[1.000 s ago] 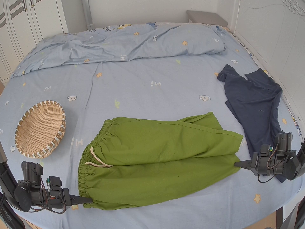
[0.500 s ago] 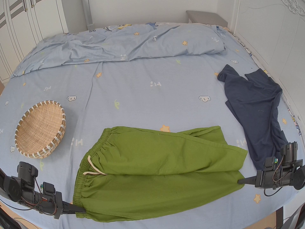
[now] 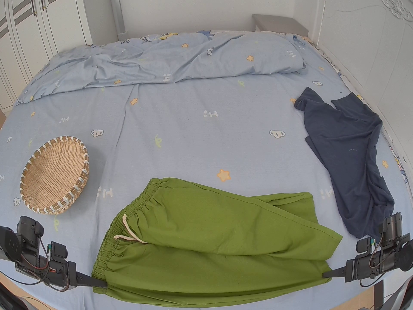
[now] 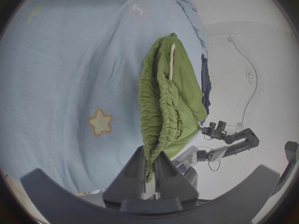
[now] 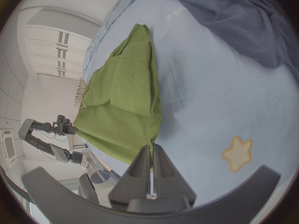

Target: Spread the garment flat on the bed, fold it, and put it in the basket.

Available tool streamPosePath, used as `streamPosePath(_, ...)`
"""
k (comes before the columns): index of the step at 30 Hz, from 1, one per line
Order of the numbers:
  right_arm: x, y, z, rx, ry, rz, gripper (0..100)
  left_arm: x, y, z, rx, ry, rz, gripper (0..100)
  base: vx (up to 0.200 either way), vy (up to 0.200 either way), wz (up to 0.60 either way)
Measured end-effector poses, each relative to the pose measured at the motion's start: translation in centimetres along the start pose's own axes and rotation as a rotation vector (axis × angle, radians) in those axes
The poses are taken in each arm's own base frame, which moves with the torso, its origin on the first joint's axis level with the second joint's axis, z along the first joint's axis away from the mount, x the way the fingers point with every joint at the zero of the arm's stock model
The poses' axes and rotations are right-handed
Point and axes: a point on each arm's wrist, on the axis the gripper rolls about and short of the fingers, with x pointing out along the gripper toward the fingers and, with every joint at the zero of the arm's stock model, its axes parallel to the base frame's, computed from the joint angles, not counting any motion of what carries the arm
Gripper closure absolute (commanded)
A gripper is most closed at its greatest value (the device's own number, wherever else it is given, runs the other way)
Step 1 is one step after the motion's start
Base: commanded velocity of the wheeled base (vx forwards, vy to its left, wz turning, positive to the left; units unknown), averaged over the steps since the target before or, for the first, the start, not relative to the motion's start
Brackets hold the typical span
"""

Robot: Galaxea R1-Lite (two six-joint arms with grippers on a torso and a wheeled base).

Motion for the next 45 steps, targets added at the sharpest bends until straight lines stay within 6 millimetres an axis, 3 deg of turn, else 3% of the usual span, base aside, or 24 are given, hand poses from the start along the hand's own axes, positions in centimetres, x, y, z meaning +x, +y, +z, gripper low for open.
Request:
streamPosePath(24, 1.6, -1.1, 0.5, 0.002, 0.017, -0.009, 100, 1.0, 0.1, -1.6, -0.010, 0.106, 0.096, 100, 0.000, 0.000, 0.00)
streamPosePath(25, 1.6, -1.1, 0.5, 0.004, 0.019, -0.009, 0, 1.1, 0.1, -1.7, -0.007, 0.112, 0.103, 100, 0.000, 0.000, 0.00)
streamPosePath(27, 1.7, -1.2, 0.5, 0.009, 0.023, -0.013, 0, 1.2, 0.1, -1.8, -0.003, 0.123, 0.112, 100, 0.000, 0.000, 0.00)
streamPosePath(28, 1.7, -1.3, 0.5, 0.011, 0.024, -0.015, 0, 1.2, 0.1, -1.8, -0.001, 0.123, 0.114, 0, 0.000, 0.000, 0.00)
streamPosePath(45, 0.9, -1.1, 0.7, 0.002, -0.026, -0.014, 0, 0.6, -0.4, -1.8, 0.004, 0.087, 0.111, 0, 0.000, 0.000, 0.00)
